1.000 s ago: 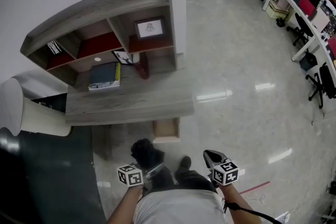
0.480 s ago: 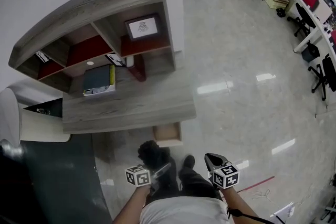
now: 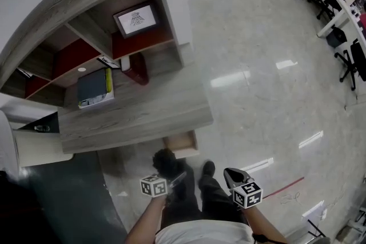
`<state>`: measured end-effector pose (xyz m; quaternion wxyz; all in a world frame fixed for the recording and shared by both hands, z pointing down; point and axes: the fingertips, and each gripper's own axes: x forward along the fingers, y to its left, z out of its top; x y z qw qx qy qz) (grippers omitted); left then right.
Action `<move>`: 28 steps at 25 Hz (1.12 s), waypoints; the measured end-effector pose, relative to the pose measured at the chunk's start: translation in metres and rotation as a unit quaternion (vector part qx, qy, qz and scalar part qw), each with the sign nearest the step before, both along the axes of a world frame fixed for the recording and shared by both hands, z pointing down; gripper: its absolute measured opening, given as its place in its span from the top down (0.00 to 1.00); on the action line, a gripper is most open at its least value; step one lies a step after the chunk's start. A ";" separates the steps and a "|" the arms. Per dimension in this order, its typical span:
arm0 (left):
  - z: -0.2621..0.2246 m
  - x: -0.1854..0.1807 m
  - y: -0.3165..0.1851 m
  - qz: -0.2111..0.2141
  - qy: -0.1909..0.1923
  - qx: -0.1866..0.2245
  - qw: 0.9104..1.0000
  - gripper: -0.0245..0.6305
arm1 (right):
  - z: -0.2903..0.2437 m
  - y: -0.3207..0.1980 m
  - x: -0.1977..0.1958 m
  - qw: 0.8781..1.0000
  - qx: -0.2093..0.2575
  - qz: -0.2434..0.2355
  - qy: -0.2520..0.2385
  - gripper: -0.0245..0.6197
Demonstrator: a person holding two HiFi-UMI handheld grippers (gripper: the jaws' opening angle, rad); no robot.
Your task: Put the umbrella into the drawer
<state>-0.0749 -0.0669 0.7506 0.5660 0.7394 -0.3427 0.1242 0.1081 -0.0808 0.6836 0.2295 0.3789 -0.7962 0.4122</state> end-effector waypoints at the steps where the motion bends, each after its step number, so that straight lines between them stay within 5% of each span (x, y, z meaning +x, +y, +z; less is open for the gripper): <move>1: 0.008 -0.001 -0.002 0.003 -0.001 -0.003 1.000 0.61 | 0.005 0.000 0.000 1.000 -0.002 0.003 -0.001 0.95; 28: 0.171 -0.013 -0.043 0.103 -0.116 -0.082 0.984 0.61 | 0.092 -0.023 -0.043 0.999 -0.016 0.038 -0.011 0.95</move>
